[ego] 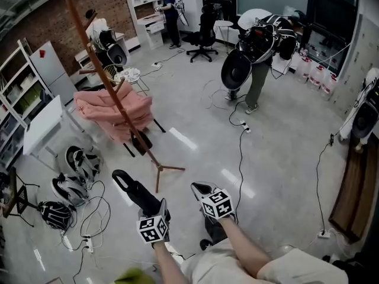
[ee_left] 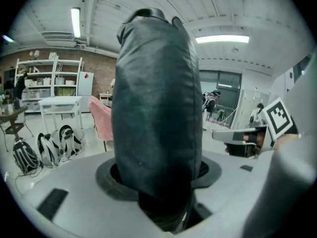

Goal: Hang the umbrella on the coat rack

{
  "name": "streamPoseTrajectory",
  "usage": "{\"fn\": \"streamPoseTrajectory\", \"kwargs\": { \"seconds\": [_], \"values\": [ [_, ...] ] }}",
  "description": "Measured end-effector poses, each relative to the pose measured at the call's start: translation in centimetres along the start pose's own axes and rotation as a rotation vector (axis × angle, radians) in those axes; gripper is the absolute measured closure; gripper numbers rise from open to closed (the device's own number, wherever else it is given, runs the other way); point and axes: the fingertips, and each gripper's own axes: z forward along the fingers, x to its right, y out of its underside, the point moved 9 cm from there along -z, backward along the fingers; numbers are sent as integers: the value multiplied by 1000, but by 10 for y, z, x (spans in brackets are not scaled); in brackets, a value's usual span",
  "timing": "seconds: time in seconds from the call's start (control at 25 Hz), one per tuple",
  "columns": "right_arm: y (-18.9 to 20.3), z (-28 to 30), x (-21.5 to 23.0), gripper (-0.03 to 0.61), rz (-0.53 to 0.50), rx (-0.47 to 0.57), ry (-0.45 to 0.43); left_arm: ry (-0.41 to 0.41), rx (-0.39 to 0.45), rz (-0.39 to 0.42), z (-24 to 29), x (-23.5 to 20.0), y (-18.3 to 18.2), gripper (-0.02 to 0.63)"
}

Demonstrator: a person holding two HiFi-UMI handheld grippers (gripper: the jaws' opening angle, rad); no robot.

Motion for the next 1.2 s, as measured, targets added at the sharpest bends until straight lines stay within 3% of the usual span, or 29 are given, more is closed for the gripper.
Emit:
{"fn": "streamPoseTrajectory", "kwargs": {
  "seconds": [0.48, 1.2],
  "values": [
    [-44, 55, 34, 575, 41, 33, 16, 5, -31, 86, 52, -21, -42, 359],
    [-114, 146, 104, 575, 29, 32, -56, -126, -45, 107, 142, -48, -107, 360]
  ]
}}
